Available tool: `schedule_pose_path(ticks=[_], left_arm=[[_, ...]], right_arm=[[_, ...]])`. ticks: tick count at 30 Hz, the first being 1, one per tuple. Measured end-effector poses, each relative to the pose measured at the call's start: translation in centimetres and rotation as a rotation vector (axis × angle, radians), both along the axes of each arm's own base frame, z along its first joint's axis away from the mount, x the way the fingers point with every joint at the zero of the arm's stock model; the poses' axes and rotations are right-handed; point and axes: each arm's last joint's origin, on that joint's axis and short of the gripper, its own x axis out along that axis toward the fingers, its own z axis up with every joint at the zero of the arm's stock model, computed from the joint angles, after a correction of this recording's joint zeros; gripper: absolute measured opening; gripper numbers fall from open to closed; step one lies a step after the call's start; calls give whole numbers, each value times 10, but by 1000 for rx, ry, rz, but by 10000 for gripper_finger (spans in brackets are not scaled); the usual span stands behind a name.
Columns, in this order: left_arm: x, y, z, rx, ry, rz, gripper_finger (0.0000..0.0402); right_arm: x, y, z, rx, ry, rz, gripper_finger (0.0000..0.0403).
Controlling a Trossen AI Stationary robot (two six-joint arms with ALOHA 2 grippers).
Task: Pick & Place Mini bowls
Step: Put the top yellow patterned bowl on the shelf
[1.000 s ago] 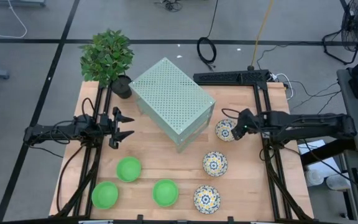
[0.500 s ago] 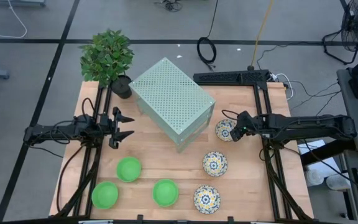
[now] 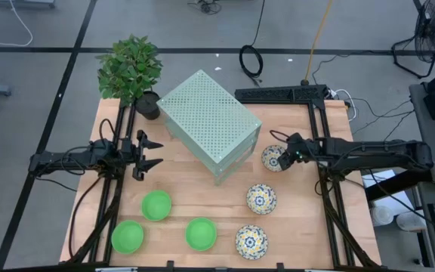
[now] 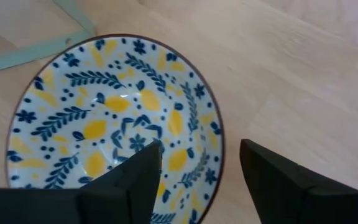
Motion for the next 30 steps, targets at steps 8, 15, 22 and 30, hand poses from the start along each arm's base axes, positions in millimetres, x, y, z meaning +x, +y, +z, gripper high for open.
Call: schedule_pose_path(ticks=[8,15,22,30], left_arm=[[0,0,0,0,0,0,269],[0,0,0,0,0,0,269],[0,0,0,0,0,0,269],[0,0,0,0,0,0,269]], right_arm=[[-1,-2,0,-6,12,1,192],[-1,-2,0,-7,14,5,175],[-1,-2,0,-7,13,5,161],[-1,-2,0,-10,16,11,159]])
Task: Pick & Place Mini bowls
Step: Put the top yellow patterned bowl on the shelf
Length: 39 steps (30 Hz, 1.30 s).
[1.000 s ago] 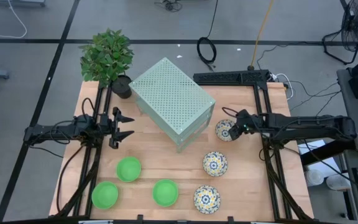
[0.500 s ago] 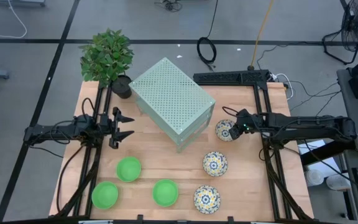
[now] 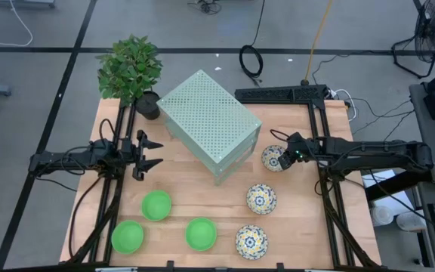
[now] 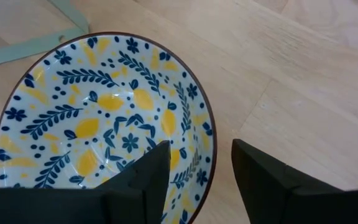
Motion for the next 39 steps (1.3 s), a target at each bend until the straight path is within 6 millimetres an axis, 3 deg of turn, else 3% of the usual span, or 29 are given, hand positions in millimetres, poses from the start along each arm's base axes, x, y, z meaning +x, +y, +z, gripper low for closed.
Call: schedule_pose_path(ticks=[39], left_arm=[[0,0,0,0,0,0,269]], right_arm=[[-3,1,-2,3,36,-3,134]])
